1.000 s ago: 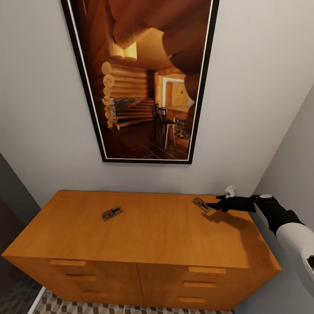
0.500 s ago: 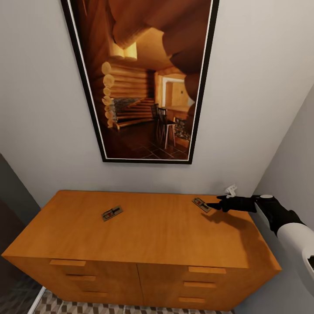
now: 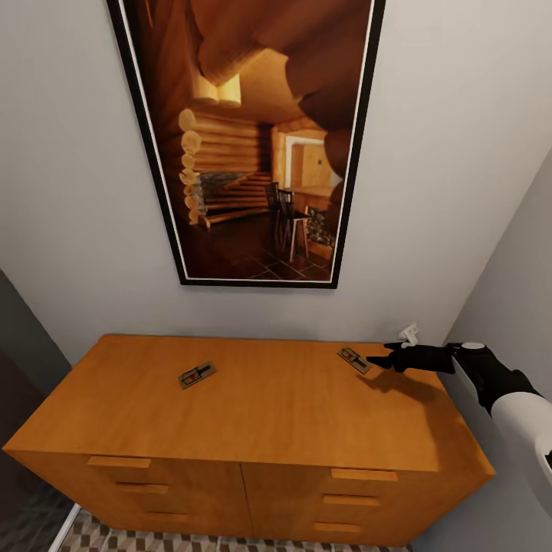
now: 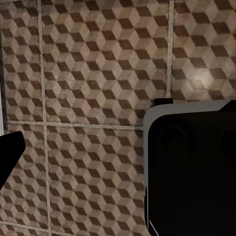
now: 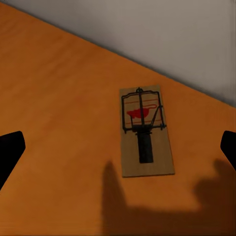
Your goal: Take the four mousetraps from the cabinet in the bathroom and place them on the bathroom floor. Make sure all four end up on the same floor surface, and ensure that at least two of them are either under or directly next to the same bathroom sink.
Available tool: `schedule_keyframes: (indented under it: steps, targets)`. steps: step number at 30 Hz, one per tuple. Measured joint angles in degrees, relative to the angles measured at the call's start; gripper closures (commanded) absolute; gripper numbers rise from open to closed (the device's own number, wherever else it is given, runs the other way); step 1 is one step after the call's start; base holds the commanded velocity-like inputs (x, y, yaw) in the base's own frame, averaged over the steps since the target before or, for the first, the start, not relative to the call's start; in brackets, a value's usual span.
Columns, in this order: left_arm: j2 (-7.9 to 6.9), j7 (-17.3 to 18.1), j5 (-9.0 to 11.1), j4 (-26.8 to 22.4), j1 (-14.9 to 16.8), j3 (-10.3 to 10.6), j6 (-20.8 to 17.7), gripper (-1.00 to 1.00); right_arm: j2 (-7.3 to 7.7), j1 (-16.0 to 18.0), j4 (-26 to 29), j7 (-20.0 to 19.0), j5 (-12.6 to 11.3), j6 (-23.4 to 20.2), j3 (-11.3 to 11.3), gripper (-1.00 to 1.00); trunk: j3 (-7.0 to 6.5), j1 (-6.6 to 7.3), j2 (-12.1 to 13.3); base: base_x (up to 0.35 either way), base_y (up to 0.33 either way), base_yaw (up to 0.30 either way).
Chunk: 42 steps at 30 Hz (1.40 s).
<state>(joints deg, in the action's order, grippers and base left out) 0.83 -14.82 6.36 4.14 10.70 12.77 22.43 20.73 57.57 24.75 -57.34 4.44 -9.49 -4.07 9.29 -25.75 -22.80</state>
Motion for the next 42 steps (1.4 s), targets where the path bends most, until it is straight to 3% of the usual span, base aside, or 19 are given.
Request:
schedule_keyframes:
  steps: [17,42]
  targets:
    - [0.03,0.0,0.0,0.0,-0.07,0.0,0.0,-1.0,0.14,0.01,-0.16,-0.12,0.01,0.24,0.0,-1.0,0.11,0.0,0.0,0.0,0.0,0.0]
    - [0.09,0.0,0.0,0.0,-0.09,0.03,0.0,-1.0,0.34,0.02,-0.16,-0.17,-0.04,0.25,0.0,-1.0,1.63,0.0,0.0,0.0,0.0,0.0]
